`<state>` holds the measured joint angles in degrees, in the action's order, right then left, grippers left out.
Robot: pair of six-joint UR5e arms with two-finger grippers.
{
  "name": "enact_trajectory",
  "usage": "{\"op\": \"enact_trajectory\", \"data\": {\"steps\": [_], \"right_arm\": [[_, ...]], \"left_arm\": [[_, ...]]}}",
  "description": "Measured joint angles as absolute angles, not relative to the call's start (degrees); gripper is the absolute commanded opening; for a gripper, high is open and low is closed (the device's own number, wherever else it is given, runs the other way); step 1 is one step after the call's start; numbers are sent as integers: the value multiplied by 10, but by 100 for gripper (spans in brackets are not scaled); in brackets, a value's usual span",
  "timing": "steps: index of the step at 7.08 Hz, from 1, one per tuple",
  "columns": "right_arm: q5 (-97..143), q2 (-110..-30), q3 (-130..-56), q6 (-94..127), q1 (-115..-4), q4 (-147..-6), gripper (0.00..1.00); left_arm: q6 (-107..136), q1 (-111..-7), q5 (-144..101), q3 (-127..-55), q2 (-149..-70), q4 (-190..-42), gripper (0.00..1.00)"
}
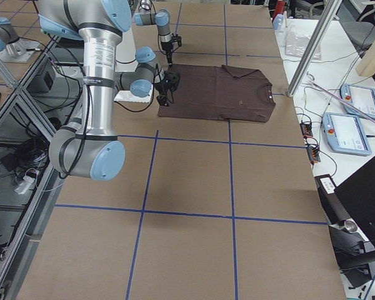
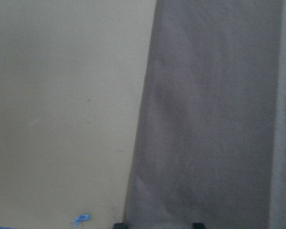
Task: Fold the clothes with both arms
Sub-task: 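Lower both grippers to the hem corners nearest the robot, then grasp the hem corners with both grippers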
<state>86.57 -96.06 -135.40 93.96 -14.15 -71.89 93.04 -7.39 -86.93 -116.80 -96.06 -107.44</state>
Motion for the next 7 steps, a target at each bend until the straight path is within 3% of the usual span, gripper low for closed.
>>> {"op": "enact_trajectory", "data": {"steps": [1,4,7], "right_arm": [[866,-961,-1355,940,-141,-719,100],[843,-958,-1351,967,-113,-728,80],[761,-884,-1309,1098,-35,-842,77]], "left_arm": [[934,-74,-869,-1169,-961,-1074,0],[936,-75,-870,-1174,-961,-1073,0],[937,-75,-871,-1185,-964,-1073,0]]}}
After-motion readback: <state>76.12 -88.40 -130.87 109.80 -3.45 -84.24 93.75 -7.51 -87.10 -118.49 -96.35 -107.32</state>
